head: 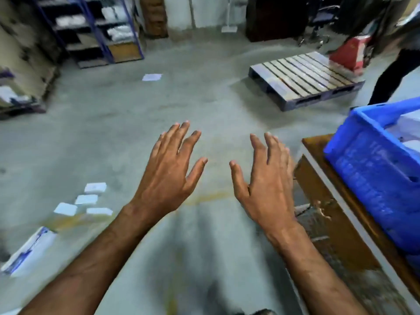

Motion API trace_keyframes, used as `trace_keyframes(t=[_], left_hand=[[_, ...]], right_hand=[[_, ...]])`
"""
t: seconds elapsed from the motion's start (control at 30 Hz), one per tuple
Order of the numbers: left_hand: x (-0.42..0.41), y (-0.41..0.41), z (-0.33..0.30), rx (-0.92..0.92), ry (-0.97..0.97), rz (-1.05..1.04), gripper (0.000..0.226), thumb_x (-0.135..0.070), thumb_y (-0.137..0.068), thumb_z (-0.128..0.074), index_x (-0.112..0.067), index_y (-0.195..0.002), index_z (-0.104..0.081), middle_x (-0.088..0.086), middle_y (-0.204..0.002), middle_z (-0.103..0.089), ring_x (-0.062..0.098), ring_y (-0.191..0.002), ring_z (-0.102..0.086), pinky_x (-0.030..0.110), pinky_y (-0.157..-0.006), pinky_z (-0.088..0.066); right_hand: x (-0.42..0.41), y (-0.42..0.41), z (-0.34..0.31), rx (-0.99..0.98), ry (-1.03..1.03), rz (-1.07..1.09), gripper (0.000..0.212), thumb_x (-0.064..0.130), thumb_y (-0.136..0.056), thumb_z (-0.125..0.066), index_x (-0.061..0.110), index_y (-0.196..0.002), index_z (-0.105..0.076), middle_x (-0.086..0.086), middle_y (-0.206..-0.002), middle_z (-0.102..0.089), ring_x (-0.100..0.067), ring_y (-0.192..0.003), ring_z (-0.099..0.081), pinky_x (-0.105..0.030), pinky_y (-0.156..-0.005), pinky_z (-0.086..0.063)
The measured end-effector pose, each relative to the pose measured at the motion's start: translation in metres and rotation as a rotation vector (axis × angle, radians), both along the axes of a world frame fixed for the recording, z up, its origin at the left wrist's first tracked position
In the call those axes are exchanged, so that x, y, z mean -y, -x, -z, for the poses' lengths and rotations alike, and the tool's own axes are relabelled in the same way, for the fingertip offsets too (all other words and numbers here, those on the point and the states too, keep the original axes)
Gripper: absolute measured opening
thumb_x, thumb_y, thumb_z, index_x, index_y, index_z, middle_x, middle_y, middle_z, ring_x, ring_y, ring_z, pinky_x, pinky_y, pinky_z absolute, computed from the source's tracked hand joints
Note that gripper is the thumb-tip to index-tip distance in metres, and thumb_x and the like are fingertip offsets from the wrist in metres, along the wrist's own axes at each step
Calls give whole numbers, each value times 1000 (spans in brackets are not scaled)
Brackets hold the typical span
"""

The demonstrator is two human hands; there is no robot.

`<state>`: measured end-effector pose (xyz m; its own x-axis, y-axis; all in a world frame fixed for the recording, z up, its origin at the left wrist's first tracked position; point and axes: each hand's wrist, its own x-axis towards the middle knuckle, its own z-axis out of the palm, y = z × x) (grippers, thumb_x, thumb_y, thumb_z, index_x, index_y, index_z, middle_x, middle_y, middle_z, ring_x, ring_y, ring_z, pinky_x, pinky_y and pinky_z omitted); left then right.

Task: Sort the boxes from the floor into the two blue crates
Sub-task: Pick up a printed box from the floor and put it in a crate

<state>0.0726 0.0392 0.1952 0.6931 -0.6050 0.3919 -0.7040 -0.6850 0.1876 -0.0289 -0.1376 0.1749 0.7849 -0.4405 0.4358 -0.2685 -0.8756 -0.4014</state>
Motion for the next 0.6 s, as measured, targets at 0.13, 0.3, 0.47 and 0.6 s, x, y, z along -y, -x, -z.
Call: trace_keyframes(t=[0.13,0.3,0.47,0.6], left_hand=[[-120,-11,19,-38,5,-170,60,-46,-103,-43,-15,-155,-41,10,-166,-31,27,-156,-22,48,-126,-18],[-255,-11,44,-59,36,-347,60,-45,-103,-46,-14,-155,-41,11,-165,-31,28,-155,-23,47,-126,-18],[-376,-6,65,-100,-5,-506,60,-45,-105,-45,-11,-154,-41,15,-164,-31,32,-154,-24,51,-124,-22],[-453,-1,84,-155,9,-656,62,-42,-103,-50,-10,-155,-39,15,-166,-27,34,-155,-21,51,-125,-21]], right_hand=[[-104,-42,14,-32,-4,-144,66,49,-100,-52,10,-152,-41,-20,-157,-37,-37,-150,-28,-54,-124,-20],[-225,-87,30,-67,50,-338,66,50,-100,-51,10,-153,-40,-19,-159,-35,-37,-151,-28,-54,-124,-20],[-338,-123,43,-121,73,-523,67,50,-101,-51,8,-152,-40,-22,-159,-36,-39,-149,-30,-55,-124,-19],[-418,-146,58,-205,131,-688,69,51,-101,-49,9,-154,-39,-22,-159,-35,-40,-149,-29,-54,-125,-19]])
